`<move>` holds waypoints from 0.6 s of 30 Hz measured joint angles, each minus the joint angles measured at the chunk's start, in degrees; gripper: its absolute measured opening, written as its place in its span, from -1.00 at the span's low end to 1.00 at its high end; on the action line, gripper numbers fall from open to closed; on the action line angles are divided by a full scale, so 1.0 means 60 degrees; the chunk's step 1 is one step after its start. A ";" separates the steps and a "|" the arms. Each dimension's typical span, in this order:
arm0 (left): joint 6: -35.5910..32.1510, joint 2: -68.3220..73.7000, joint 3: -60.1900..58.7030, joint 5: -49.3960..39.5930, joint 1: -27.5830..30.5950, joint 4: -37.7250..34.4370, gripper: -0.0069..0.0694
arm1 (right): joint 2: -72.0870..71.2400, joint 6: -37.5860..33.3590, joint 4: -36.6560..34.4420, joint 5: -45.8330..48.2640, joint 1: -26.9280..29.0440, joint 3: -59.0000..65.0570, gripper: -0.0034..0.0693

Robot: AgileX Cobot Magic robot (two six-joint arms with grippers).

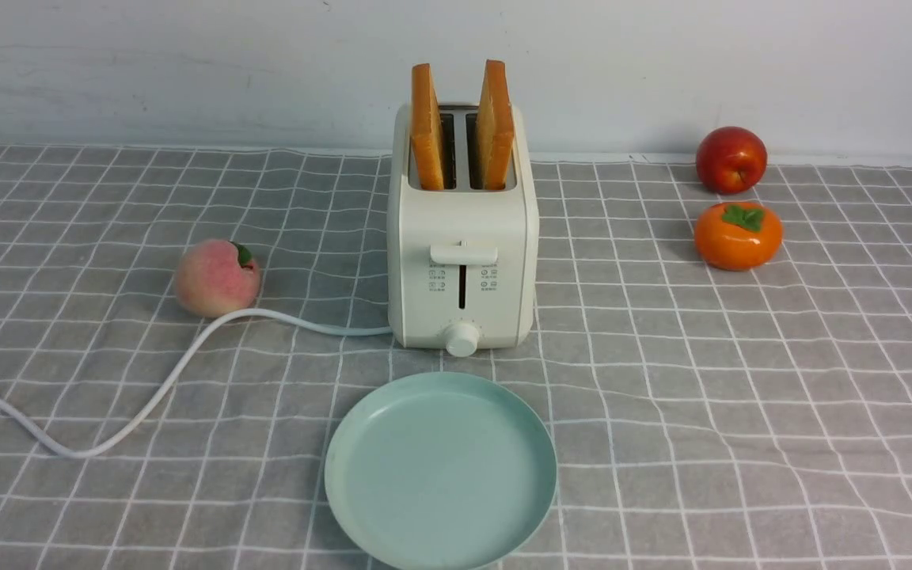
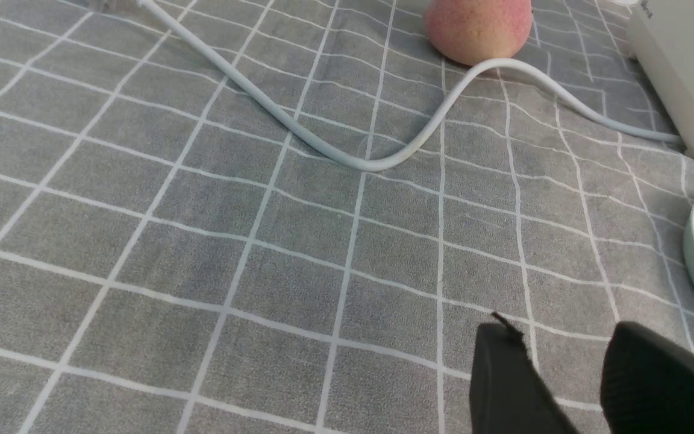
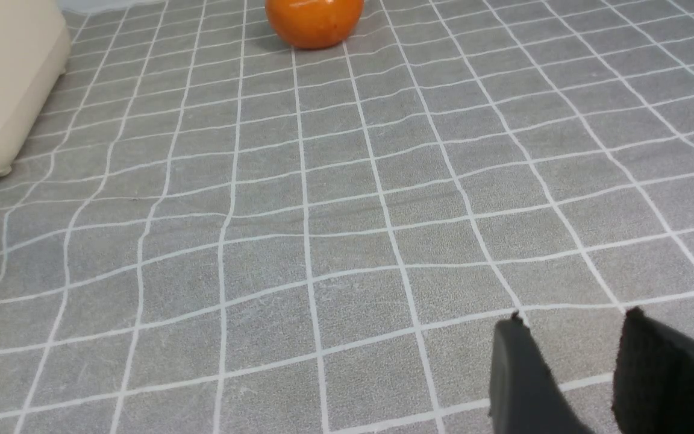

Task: Take toasted bread from bread machine on grey coffee table place on plate.
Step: 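Reach for a toast slice standing in the toaster with the left gripper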

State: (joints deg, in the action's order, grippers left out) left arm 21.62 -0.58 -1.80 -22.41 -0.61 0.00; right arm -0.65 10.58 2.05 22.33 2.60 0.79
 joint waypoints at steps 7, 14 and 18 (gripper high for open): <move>0.0000 0.0000 0.0000 -0.0016 0.0000 0.0051 -0.20 | 0.0000 0.0000 -0.0013 0.0000 0.0000 0.0000 -0.25; 0.0322 0.0000 0.0000 0.1033 0.0000 0.0544 -0.20 | 0.0000 0.0000 0.0013 -0.0009 0.0000 0.0000 -0.25; 0.1304 0.0000 0.0000 0.2801 0.0000 -0.0208 -0.20 | 0.0000 0.0165 -0.0406 -0.0368 -0.0009 0.0045 -0.25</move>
State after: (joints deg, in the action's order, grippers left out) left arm 29.44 -0.58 -1.80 -5.60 -0.61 -1.25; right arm -0.65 11.57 -0.39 20.12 2.55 1.06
